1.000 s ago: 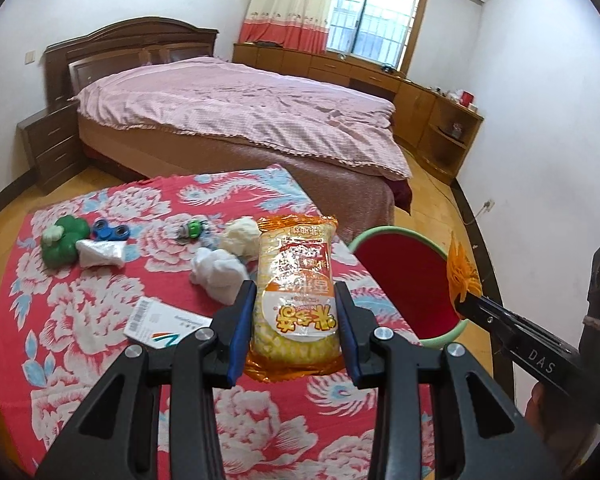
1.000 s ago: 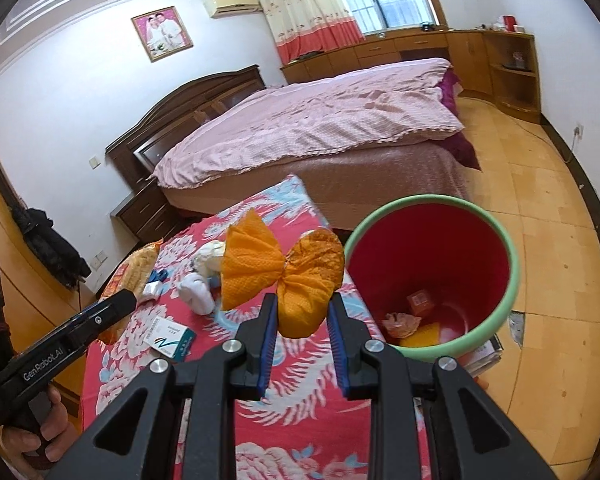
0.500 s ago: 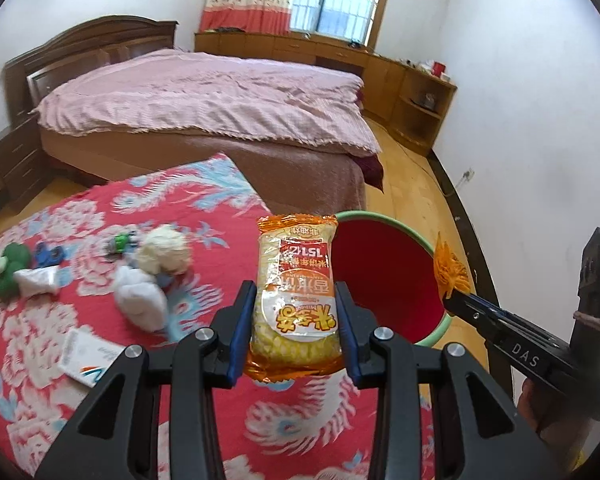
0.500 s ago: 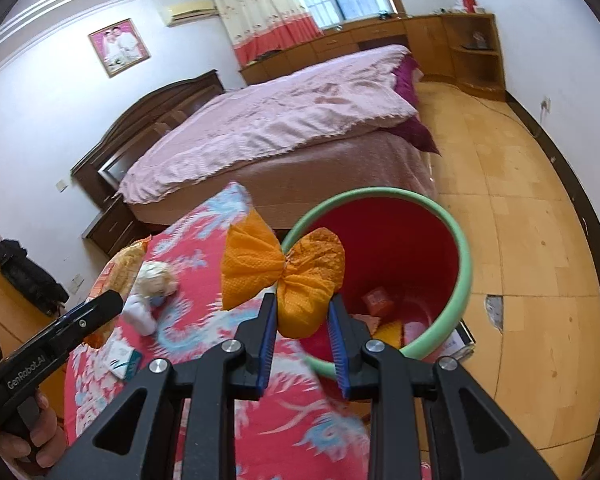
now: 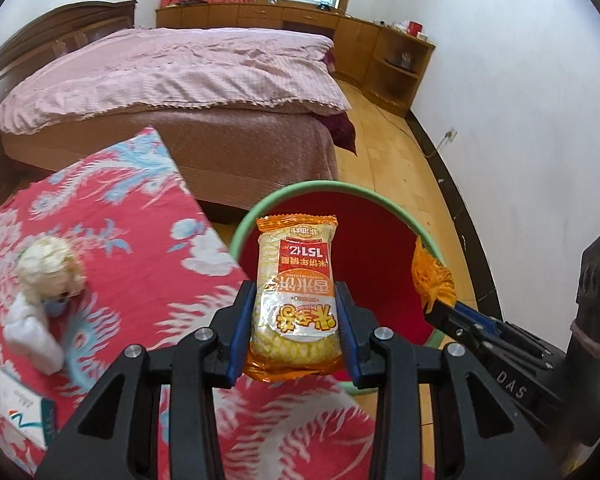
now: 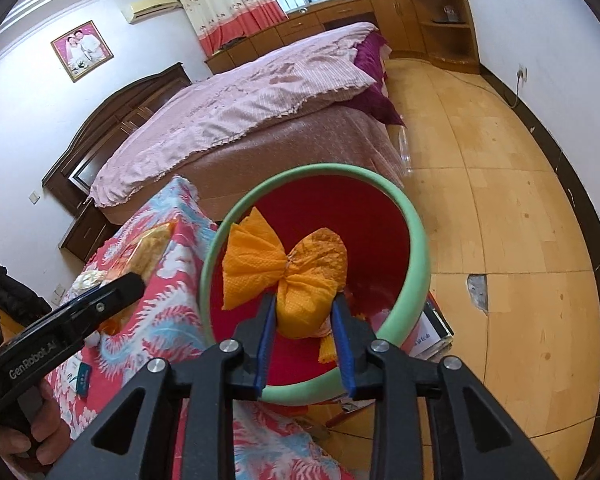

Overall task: Collect trash
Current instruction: 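Carry the snack bag and orange bow over the red bucket with both tools, then open both tools to drop the snack bag and bow into the bucket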

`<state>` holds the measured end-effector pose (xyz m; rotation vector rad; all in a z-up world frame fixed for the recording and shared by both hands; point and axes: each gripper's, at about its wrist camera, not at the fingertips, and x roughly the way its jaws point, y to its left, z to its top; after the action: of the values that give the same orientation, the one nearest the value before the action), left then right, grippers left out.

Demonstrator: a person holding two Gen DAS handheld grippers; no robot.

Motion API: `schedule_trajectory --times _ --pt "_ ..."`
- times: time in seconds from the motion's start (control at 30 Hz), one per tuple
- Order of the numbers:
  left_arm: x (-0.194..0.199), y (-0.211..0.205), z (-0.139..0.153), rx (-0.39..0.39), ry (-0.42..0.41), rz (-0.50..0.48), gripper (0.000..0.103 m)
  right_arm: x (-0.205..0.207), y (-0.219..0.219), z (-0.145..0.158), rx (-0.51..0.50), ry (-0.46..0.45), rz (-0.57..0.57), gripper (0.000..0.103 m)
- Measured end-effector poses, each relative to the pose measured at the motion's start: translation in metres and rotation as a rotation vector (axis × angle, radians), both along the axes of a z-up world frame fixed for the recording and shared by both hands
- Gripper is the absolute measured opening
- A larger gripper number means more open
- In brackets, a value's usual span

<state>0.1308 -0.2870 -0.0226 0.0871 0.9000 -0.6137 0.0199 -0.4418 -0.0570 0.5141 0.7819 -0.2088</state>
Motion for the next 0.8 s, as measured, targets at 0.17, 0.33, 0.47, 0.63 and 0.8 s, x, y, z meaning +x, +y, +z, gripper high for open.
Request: schedule_trajectory --times 0.17,0.33,0.47,0.63,0.8 --pt "-0.001 -0.013 -0.004 0.013 -0.013 -0.027 0.039 0.002 -0.011 -0.008 0.023 0.001 -0.008 0.033" --pt "-0.004 -0.014 -0.004 0.020 -0.010 -0.029 0.043 0.002 -0.015 -0.013 0.044 0.000 -0.012 0.042" --pt "-0.005 -0.006 -0.001 0.020 -0.012 -0.005 0.043 0.001 -0.013 -0.012 0.051 -0.006 -0.012 0.045" --pt "-0.006 0.005 0.001 0.021 -0.010 0.028 0.043 -0.002 -0.007 -0.007 0.049 -0.015 -0.003 0.045" --pt "-0.010 0.020 0.007 0.032 -0.022 0.057 0.043 -0.002 0.003 -0.001 0.033 -0.007 0.008 0.045"
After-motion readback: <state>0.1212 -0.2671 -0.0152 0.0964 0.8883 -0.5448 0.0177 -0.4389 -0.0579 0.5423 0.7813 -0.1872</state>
